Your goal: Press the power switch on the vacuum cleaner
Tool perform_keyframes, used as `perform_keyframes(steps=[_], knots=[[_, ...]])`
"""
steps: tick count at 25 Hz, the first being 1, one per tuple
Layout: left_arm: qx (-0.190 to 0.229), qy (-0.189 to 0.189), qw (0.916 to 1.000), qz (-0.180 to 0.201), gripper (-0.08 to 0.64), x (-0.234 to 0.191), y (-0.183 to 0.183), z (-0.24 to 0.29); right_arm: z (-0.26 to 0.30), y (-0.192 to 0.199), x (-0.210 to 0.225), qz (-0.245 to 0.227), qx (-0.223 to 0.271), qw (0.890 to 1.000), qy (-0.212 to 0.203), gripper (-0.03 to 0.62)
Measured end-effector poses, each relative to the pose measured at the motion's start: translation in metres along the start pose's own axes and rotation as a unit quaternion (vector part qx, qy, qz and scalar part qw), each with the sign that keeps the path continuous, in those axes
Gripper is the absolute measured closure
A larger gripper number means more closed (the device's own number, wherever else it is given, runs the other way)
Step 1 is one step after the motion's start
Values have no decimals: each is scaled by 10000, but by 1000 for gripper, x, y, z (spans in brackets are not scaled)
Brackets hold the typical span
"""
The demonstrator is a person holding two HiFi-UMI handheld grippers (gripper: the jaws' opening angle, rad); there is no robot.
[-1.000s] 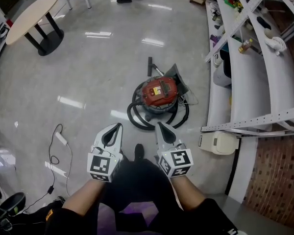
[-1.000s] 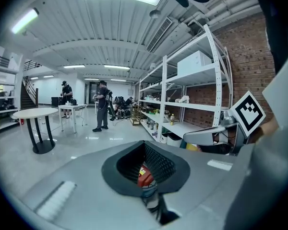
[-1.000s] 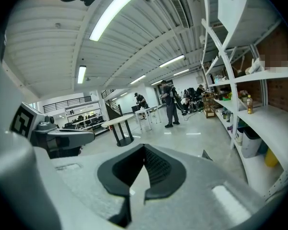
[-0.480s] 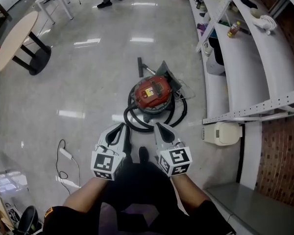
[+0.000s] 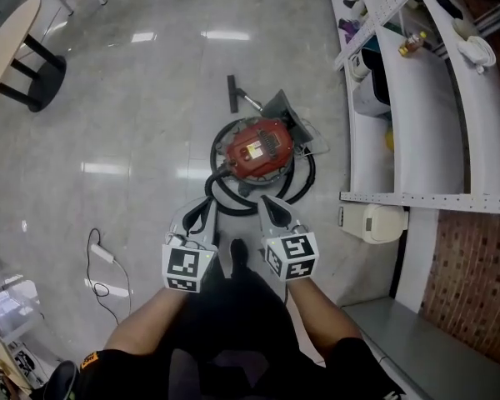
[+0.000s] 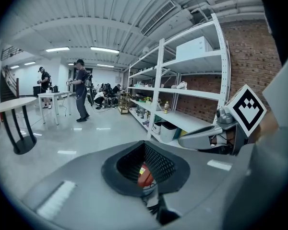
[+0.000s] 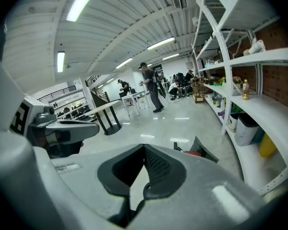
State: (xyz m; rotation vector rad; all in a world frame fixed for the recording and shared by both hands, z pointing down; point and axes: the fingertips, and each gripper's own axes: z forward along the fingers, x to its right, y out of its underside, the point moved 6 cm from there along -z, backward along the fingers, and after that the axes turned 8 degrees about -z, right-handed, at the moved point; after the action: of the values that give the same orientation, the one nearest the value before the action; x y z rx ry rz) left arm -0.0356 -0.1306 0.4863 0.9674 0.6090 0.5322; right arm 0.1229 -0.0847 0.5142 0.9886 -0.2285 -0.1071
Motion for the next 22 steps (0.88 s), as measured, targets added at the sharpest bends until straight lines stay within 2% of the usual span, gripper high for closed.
perform_keyframes(steps=[9,16,22], knots=[[-556,-59,9984,-120,545,-83,29,83,128,24,28,70,-918,9956,166,600],[-982,168,9946,-279,545,-118,72,139,201,76,52,94,-1716,9847,297,601],[-1316,345,9903,-294,545,-140,106,175,248,113,74,397,-2065,9764,502,601]])
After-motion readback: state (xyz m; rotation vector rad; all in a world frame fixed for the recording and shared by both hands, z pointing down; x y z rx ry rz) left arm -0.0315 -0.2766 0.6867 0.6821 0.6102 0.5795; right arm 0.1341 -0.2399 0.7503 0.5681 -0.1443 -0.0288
